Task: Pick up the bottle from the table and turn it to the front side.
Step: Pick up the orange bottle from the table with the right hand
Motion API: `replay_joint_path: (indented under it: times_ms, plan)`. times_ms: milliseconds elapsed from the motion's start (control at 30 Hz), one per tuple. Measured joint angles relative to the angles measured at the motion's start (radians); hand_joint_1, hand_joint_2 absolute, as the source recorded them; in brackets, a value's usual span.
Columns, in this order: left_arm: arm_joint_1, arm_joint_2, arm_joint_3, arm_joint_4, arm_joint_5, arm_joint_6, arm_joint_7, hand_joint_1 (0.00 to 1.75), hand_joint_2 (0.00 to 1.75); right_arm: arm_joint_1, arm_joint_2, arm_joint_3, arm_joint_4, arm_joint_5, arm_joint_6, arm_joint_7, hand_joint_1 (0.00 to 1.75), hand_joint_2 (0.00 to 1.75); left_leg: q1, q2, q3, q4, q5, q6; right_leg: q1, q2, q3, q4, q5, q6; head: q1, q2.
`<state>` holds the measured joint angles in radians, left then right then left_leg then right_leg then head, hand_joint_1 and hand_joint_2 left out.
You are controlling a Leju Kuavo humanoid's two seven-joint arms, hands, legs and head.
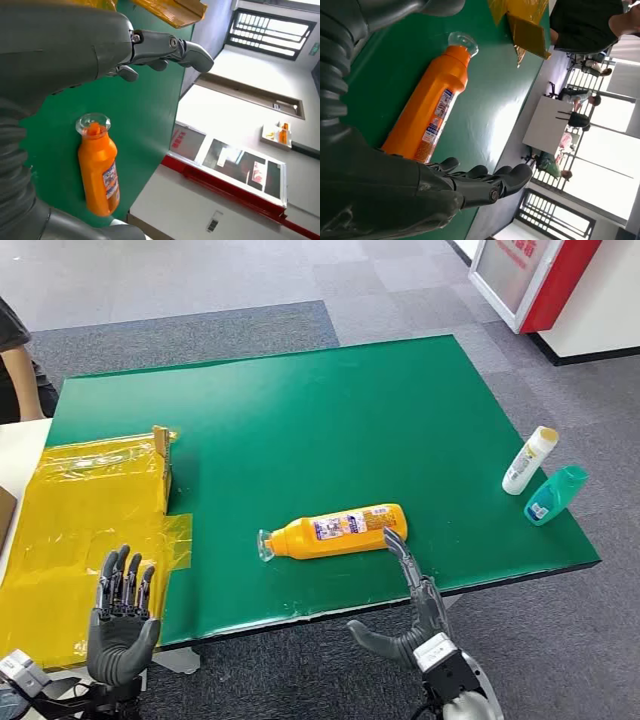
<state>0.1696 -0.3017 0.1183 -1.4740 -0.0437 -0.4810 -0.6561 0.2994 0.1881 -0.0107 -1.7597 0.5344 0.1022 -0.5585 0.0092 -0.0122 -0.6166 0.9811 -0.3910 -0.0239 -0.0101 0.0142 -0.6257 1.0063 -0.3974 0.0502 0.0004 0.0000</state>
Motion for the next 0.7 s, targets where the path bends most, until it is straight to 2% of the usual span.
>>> replay_joint_path:
  times_ms: [233, 333, 433, 567, 700]
  plan:
    - [0.004, 0.001, 0.001, 0.000, -0.018, 0.016, -0.005, 0.00, 1.75, -0.003, 0.000, 0.003, 0.000, 0.067, -0.034, 0.028, 0.00, 1.75, 0.000, 0.000, 0.000, 0.000, 0.000, 0.000, 0.000, 0.000, 0.001, 0.000, 0.000, 0.000, 0.000, 0.000]
    - [0.015, 0.003, 0.016, -0.001, -0.020, 0.012, -0.006, 0.00, 1.75, -0.021, -0.008, 0.022, 0.000, 0.190, -0.089, 0.127, 0.00, 1.75, 0.000, 0.000, 0.000, 0.000, 0.000, 0.000, 0.000, 0.000, 0.001, 0.000, 0.000, 0.000, 0.000, 0.000]
    - [0.023, 0.008, 0.055, -0.002, -0.025, -0.016, -0.008, 0.00, 1.75, -0.065, -0.034, 0.060, 0.004, 0.333, -0.123, 0.283, 0.00, 1.75, 0.000, 0.000, 0.000, 0.000, 0.000, 0.000, 0.000, 0.000, 0.001, 0.000, 0.000, 0.000, 0.000, 0.000]
    - [0.012, 0.024, 0.114, 0.017, -0.066, -0.043, -0.023, 0.00, 1.75, -0.191, -0.102, 0.113, 0.069, 0.413, -0.077, 0.448, 0.00, 1.75, 0.000, 0.000, 0.000, 0.000, 0.001, 0.000, 0.000, 0.000, 0.001, 0.000, 0.002, 0.000, 0.000, 0.000]
    - [-0.022, 0.052, 0.135, 0.064, -0.092, -0.030, -0.039, 0.00, 1.75, -0.390, -0.196, 0.157, 0.234, 0.411, 0.002, 0.528, 0.00, 1.75, 0.000, 0.000, -0.001, 0.000, 0.006, 0.003, -0.001, 0.000, 0.000, 0.000, 0.006, 0.001, 0.000, 0.000]
